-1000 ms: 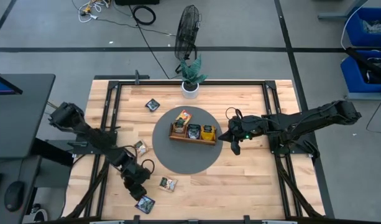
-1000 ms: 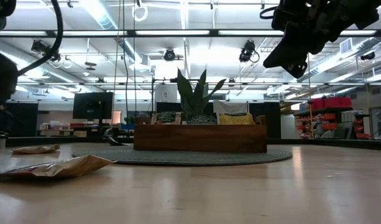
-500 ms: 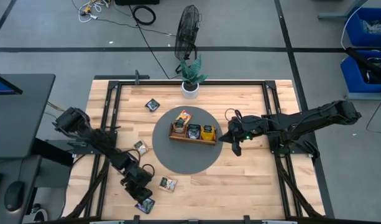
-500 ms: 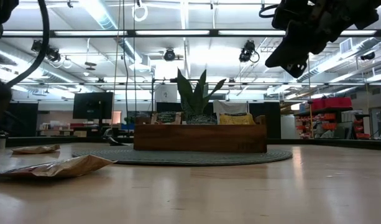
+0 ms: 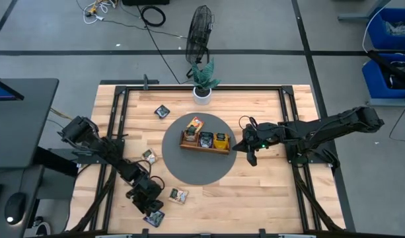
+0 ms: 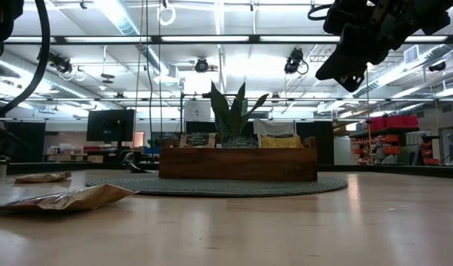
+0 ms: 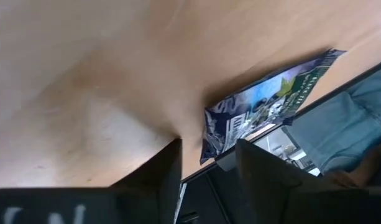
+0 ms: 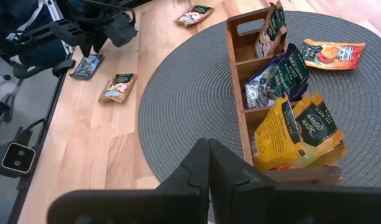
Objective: Pick & Place Tea
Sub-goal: Put the blue tea bag into the middle section of the wooden organizer
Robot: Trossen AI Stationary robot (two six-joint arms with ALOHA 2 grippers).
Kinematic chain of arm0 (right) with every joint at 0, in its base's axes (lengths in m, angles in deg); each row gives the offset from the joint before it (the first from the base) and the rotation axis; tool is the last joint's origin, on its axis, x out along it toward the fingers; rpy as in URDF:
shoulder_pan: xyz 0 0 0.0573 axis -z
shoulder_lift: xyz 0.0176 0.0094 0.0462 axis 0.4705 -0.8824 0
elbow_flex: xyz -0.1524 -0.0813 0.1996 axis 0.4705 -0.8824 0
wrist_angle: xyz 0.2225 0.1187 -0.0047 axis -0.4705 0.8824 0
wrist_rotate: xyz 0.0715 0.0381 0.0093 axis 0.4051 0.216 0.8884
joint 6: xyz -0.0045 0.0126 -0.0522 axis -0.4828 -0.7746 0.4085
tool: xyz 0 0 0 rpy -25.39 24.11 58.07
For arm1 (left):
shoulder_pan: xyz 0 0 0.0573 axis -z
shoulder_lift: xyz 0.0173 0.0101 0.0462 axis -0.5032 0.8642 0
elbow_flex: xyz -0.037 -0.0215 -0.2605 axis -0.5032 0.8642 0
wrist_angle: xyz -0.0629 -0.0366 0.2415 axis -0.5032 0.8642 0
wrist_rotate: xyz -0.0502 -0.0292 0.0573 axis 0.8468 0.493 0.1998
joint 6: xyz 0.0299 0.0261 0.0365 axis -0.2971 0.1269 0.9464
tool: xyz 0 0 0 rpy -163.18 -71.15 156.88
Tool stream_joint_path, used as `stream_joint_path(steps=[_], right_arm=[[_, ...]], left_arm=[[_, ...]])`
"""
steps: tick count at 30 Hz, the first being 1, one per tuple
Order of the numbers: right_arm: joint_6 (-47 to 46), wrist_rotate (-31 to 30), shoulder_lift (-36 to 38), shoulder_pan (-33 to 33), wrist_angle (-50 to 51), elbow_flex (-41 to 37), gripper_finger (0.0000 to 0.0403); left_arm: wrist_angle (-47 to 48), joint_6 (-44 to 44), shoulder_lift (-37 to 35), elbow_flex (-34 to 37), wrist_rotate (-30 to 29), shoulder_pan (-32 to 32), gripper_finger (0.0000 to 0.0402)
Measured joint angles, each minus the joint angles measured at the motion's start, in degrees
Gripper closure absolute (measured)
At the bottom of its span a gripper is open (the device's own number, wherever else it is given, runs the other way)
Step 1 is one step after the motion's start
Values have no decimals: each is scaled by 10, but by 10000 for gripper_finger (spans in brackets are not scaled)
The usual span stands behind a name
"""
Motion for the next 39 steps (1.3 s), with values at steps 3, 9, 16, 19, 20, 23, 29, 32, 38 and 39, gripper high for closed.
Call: stream_joint_path(steps=[3,9,16,19,20,23,29,32,38,39], right_arm=[[0,-5,0,0,1,0,401],[2,-13,0,0,7,0,401],[0,-17,0,0,8,0,401],[-1,-17,0,0,8,0,401],[-1,-17,0,0,8,0,401],[-2,-17,0,0,4,0,401],[-16,-17,0,0,-16,0,401],[-35,-16,0,0,-30,0,401],[-80,-6,0,0,-50,0,390],[-93,-6,0,0,-53,0,389]], left_arm=[[0,-3,0,0,-6,0,285],[-26,0,0,1,-36,-2,379],[-32,0,0,1,-47,-2,398],[-51,-2,0,1,-74,-4,399],[-63,-2,0,1,-86,-5,399],[-95,-7,-4,1,-120,-8,400],[-129,-29,-8,0,-211,-24,400],[-137,-29,-8,1,-252,-38,401],[-173,-1,-8,1,-308,-73,401],[-177,1,-8,0,-314,-80,401]])
